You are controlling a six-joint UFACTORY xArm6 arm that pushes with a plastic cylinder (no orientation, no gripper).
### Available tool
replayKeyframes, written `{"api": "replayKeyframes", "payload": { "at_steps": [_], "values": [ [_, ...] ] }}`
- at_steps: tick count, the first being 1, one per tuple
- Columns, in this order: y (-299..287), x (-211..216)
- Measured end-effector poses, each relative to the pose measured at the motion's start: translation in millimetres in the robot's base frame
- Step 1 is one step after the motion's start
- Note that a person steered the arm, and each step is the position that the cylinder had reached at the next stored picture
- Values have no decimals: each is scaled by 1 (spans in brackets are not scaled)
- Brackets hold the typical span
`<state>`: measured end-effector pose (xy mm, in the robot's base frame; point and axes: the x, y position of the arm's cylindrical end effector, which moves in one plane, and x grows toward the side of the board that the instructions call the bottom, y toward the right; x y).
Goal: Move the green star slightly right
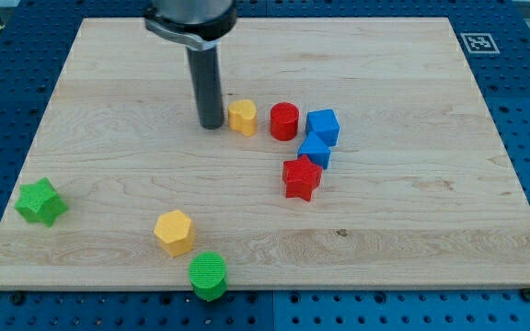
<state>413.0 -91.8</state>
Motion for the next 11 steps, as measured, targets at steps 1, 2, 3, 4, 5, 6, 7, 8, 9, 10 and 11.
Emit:
{"api": "replayKeyframes", "payload": {
  "at_steps": [1, 2, 3, 4, 5, 6, 7, 8, 9, 10, 11],
  "values": [
    [-37, 0],
    [-38, 0],
    [-38, 0],
    [-38, 14],
    [-38, 18],
    [-38, 18],
    [-36, 33],
    [-36, 34],
    [-36, 38],
    [-36, 48],
    [-38, 46]
  ]
}}
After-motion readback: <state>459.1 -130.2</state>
